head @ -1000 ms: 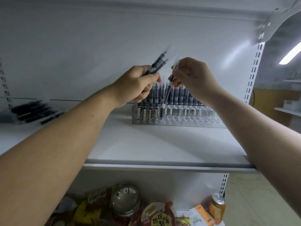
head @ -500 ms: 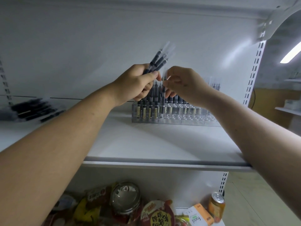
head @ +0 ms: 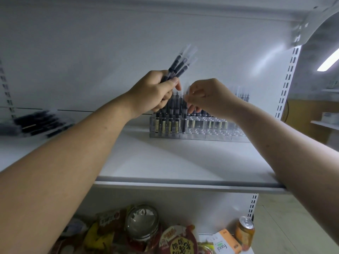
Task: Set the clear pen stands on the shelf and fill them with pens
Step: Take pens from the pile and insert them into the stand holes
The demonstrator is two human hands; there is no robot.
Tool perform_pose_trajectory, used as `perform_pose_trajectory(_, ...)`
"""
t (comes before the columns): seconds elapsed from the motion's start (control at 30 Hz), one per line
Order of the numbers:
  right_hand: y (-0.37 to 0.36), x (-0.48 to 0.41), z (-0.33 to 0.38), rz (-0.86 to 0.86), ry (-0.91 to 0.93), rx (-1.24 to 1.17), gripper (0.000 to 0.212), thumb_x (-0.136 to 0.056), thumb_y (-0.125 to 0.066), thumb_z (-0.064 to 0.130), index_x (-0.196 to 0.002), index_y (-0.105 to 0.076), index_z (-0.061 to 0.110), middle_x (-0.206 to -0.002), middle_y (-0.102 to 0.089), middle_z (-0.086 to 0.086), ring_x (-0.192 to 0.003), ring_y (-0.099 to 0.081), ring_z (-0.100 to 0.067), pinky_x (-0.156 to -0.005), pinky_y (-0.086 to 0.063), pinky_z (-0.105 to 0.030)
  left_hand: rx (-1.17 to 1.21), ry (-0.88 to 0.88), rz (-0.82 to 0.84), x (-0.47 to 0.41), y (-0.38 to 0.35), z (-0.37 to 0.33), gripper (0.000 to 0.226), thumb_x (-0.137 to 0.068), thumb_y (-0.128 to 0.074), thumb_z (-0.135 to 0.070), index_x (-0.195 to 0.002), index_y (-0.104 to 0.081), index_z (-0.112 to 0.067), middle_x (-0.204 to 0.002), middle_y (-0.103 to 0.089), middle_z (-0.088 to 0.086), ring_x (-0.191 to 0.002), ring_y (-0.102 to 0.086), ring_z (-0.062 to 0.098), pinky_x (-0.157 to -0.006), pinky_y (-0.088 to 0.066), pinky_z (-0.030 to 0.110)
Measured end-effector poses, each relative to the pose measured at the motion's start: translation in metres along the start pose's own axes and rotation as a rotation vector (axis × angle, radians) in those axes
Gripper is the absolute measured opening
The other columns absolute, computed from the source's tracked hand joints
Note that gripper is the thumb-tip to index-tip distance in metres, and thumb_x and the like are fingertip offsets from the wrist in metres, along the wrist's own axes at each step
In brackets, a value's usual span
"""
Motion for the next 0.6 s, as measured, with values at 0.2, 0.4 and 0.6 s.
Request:
perform_pose_trajectory(0.2, 0.001, 0.002, -0.002, 0.055, -0.056, -0.007, 0.017, -0.101, -0.068, 0.024, -0.096, -0.072, 0.008, -0.079, -0.080, 0.002, -0.072, -0.077, -0.008, -0.062, -0.058, -0.018, -0.013, 0.003, 0.013, 0.000, 0.000, 0.000, 0.023, -0.115, -0.040, -0.020, -0.105, -0.056, -0.007, -0.066, -0.031, 0.000, -0.051, -0.022, 0.018, -0.048, -0.017, 0.036)
perform_pose_trajectory(0.4, 0.009, 0.006, -0.008, 0.026, 0.003, 0.061, 0.014, -0.095, -0.074, 0.032, -0.099, -0.075, 0.019, -0.084, -0.080, 0.005, -0.075, -0.077, -0.006, -0.075, -0.062, -0.026, 0.003, 0.020, 0.027, 0.001, -0.001, 0.000, 0.025, -0.115, -0.040, -0.020, -0.106, -0.059, -0.007, -0.067, -0.032, 0.000, -0.053, -0.022, 0.018, -0.050, -0.016, 0.038)
perform_pose_trajectory(0.6, 0.029, 0.007, 0.003, -0.081, 0.090, -0.565, 0.019, -0.093, -0.074, 0.025, -0.103, -0.073, 0.009, -0.089, -0.073, -0.004, -0.075, -0.064, -0.019, -0.064, -0.047, -0.031, 0.036, 0.034, 0.076, 0.001, -0.005, 0.000, 0.030, -0.115, -0.042, -0.022, -0.105, -0.065, -0.005, -0.068, -0.041, 0.001, -0.051, -0.026, 0.018, -0.048, -0.019, 0.034)
Point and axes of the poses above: each hand's wrist, its own x-axis away from the middle knuckle, its own y-axis out of the back of the hand, z = x × y, the point moved 3 cm from there along -x, towards the middle knuckle
